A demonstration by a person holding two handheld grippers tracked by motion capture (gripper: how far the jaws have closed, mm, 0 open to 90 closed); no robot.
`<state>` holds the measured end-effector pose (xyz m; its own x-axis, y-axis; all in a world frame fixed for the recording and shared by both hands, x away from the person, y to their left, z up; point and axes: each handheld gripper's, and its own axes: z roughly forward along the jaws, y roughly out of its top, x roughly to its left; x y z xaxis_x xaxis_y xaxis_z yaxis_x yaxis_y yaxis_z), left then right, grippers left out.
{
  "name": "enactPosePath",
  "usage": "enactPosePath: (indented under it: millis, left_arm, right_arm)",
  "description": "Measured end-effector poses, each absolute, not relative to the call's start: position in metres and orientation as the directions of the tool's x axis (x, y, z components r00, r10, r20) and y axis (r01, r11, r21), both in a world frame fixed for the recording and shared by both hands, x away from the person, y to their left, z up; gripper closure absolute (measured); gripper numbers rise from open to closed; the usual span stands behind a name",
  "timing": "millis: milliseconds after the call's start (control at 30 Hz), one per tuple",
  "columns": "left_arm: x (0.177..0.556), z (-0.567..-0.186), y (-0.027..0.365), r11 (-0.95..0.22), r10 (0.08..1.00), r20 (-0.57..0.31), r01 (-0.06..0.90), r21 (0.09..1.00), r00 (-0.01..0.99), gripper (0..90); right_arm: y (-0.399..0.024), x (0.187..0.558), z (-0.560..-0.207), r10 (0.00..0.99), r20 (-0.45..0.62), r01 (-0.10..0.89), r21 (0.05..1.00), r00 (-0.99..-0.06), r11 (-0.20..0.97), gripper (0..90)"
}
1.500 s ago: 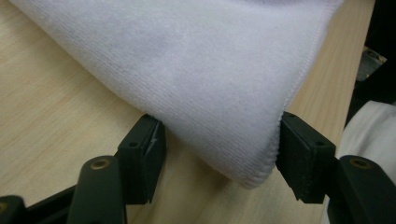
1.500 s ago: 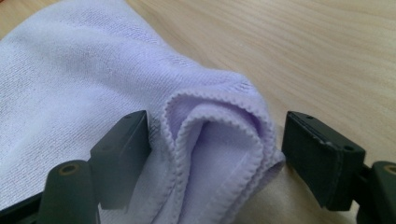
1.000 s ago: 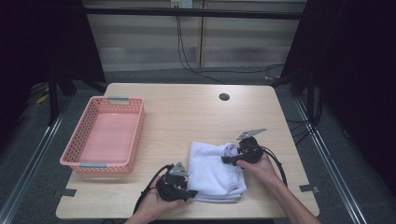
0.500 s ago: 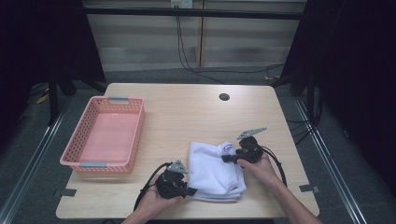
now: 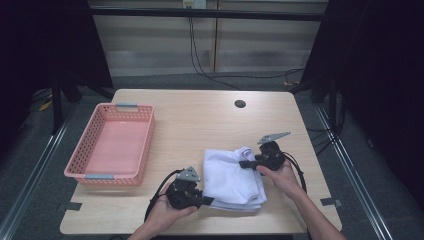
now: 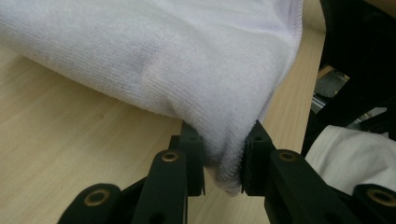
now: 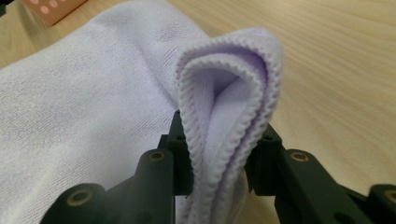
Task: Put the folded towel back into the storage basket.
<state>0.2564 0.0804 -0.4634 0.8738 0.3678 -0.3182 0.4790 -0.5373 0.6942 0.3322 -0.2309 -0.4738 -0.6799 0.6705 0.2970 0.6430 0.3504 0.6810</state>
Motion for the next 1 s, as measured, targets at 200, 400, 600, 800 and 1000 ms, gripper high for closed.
enactPosePath:
  millis: [200, 400, 600, 800, 1000]
  left_arm:
    - [0.259, -0.452, 0.084, -0.508, 0.368, -0.312, 0.470, 0.722, 0.876, 75.2]
    - [0.263, -0.444, 0.088, -0.503, 0.375, -0.301, 0.465, 0.729, 0.877, 75.3]
    - [0.267, -0.435, 0.093, -0.489, 0.378, -0.296, 0.461, 0.740, 0.877, 75.4]
    - [0.269, -0.425, 0.100, -0.466, 0.389, -0.290, 0.458, 0.757, 0.874, 75.5]
    - [0.274, -0.415, 0.109, -0.446, 0.413, -0.277, 0.457, 0.769, 0.868, 75.5]
  right_arm:
    - [-0.236, 0.333, -0.465, 0.666, 0.305, 0.639, 0.692, -0.680, 0.335, 67.7]
    - [-0.235, 0.338, -0.456, 0.661, 0.307, 0.630, 0.705, -0.685, 0.326, 67.9]
    - [-0.231, 0.344, -0.447, 0.656, 0.305, 0.622, 0.714, -0.690, 0.322, 68.1]
    - [-0.227, 0.349, -0.431, 0.650, 0.302, 0.607, 0.732, -0.697, 0.310, 68.4]
    - [-0.220, 0.356, -0.418, 0.643, 0.289, 0.591, 0.741, -0.709, 0.319, 68.8]
